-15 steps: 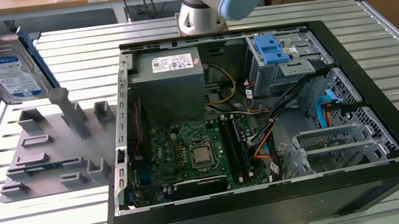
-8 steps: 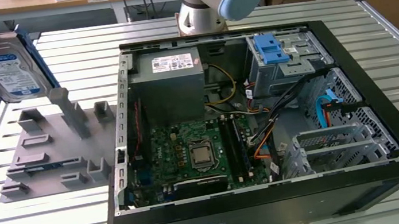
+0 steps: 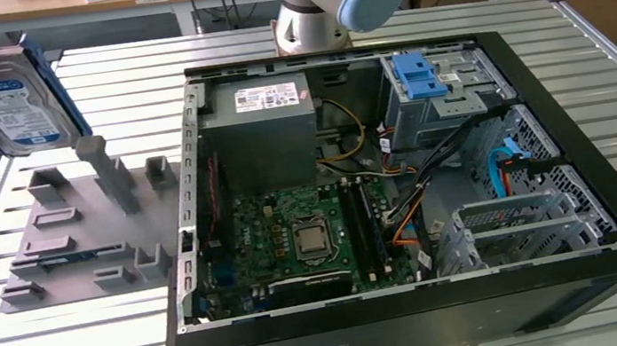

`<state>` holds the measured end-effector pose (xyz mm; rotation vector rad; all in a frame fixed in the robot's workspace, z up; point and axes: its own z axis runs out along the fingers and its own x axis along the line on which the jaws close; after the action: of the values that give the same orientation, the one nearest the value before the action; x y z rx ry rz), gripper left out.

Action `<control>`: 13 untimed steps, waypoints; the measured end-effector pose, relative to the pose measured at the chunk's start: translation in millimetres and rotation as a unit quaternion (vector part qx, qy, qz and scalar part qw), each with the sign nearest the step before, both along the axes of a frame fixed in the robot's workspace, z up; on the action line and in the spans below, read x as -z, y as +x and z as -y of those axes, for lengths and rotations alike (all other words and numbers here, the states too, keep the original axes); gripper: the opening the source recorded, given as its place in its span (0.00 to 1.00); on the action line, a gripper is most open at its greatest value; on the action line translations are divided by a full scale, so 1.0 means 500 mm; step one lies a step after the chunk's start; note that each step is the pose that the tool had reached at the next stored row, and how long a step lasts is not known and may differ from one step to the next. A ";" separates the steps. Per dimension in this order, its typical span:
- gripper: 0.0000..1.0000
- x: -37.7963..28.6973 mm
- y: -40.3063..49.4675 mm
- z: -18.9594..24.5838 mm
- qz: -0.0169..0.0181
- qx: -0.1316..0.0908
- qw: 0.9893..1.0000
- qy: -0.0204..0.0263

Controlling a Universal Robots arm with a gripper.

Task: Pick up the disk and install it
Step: 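Pick up the disk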

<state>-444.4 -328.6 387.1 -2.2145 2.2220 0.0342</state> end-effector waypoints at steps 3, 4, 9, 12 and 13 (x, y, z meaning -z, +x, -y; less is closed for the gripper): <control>0.36 -0.004 0.000 0.0000 0.000 0.000 1.000 0.000; 0.36 -0.005 0.000 -0.0001 0.000 0.000 1.000 0.000; 0.36 -0.012 0.000 -0.0002 0.000 0.000 1.000 0.000; 0.36 -0.016 0.000 -0.0003 0.000 0.000 1.000 0.000; 0.36 -0.017 0.000 -0.0003 0.000 0.000 1.000 0.000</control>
<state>-444.6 -328.4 395.7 -2.2144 2.2220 0.0340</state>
